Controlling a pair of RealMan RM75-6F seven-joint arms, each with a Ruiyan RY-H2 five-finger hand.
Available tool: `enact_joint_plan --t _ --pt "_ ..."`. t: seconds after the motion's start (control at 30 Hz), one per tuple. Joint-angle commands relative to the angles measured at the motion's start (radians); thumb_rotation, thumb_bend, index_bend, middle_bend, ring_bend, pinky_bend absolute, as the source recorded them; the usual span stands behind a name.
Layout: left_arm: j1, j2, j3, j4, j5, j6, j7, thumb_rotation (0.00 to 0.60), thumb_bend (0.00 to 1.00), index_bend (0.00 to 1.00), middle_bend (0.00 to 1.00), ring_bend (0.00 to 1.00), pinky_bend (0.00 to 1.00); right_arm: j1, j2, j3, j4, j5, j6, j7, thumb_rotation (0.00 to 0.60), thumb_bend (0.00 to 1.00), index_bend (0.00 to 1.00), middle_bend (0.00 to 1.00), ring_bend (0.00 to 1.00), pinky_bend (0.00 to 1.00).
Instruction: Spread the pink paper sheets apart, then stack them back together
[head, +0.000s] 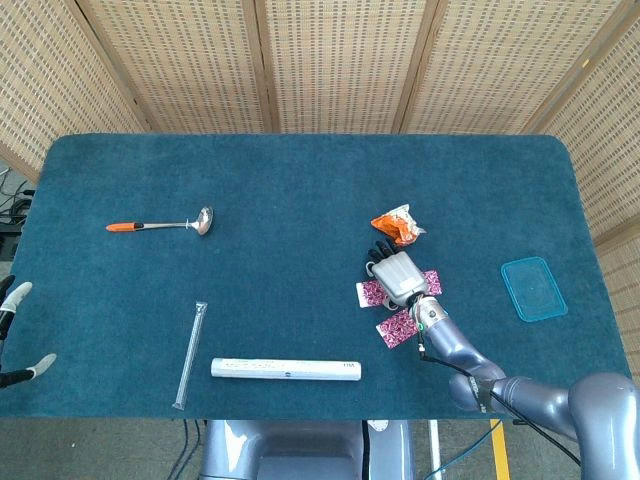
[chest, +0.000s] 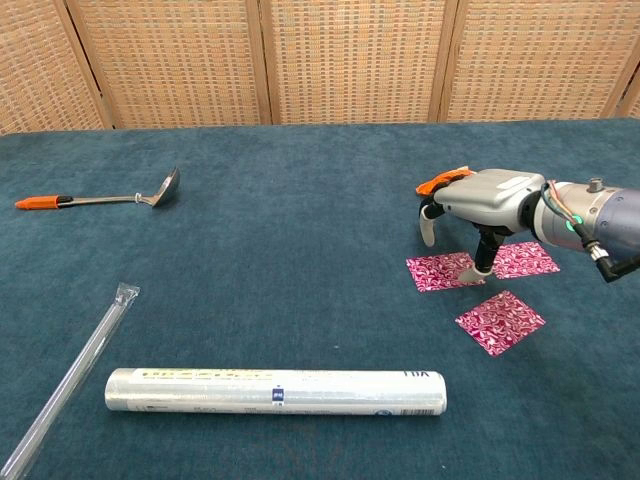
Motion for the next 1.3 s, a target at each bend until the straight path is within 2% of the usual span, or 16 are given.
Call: enact_joint_plan --t 0.03,0.77,1.3 --pt "-0.001 -0.002 -0.001 0.002 0.002 -0.001 -0.002 0.572 0.0 0.09 0.0 0.0 0.0 -0.004 0.004 -0.002 -0.008 0.01 0.004 -0.01 0.6 0.25 0.35 0.16 0.0 0.0" --pt "0.0 -0.004 0.0 -0.002 0.0 0.0 0.007 0.571 0.0 0.09 0.0 0.0 0.0 -0.009 -0.004 -0.007 0.021 0.002 -0.01 -0.003 0.6 0.25 0.35 0.16 0.0 0.0" --pt "-0.004 -0.005 -0.001 0.006 0.002 -0.006 -0.002 0.573 0.0 0.09 0.0 0.0 0.0 -0.024 0.007 -0.013 -0.008 0.024 0.006 -0.032 0.6 0.25 0.35 0.16 0.0 0.0"
